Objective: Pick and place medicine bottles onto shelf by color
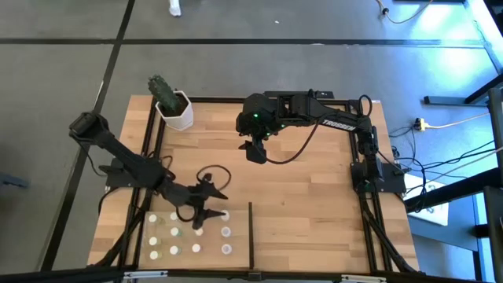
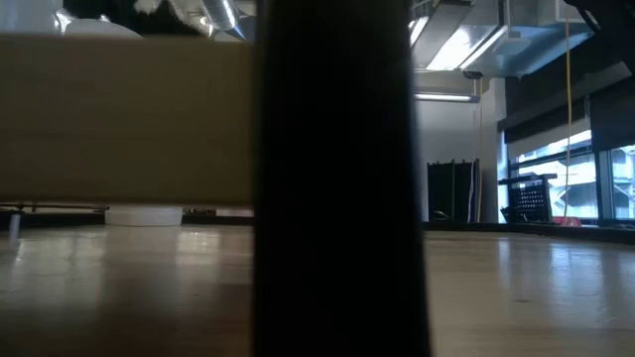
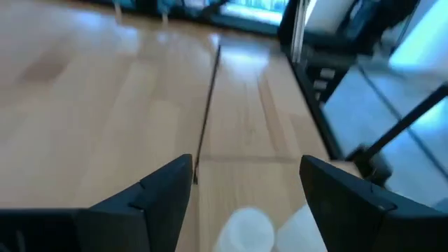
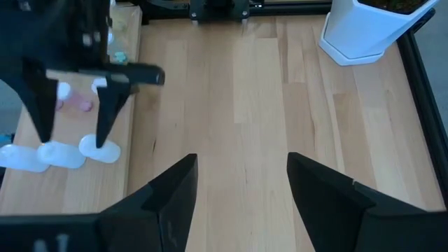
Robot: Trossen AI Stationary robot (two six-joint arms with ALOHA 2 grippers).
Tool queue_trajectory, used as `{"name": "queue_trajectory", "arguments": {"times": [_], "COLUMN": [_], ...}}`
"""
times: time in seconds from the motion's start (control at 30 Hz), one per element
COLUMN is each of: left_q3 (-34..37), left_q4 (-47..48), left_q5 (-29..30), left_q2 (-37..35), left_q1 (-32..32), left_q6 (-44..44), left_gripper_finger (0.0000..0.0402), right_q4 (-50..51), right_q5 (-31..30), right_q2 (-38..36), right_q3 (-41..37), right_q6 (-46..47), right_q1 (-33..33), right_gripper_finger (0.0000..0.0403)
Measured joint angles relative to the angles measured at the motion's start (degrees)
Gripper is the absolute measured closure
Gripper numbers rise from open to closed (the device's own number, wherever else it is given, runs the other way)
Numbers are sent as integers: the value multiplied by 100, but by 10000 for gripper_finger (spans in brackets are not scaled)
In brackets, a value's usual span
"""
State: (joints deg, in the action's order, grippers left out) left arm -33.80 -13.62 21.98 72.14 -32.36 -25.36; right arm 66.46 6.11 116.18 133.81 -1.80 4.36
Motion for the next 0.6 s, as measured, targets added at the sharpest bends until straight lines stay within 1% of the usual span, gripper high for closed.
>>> {"name": "queue_trajectory", "arguments": {"times": [0.13,0.27,0.43,0.6], "left_q3": [0,0,0,0], "left_q4": [125,428,878,897], "left_q5": [164,586,1193,1817], "left_q2": [-576,-1242,-2098,-2704], "left_q1": [8,8,8,39], "left_q6": [7,44,252,827], "left_gripper_finger": [148,171,226,293], "right_q4": [-2,-2,-2,-247], "right_q5": [0,0,0,-2], "right_q2": [0,0,0,0], "right_q3": [0,0,-1,-1], "right_q6": [-2,2,2,14], "right_q1": [2,0,2,0], "right_gripper_finger": [182,182,182,182]}}
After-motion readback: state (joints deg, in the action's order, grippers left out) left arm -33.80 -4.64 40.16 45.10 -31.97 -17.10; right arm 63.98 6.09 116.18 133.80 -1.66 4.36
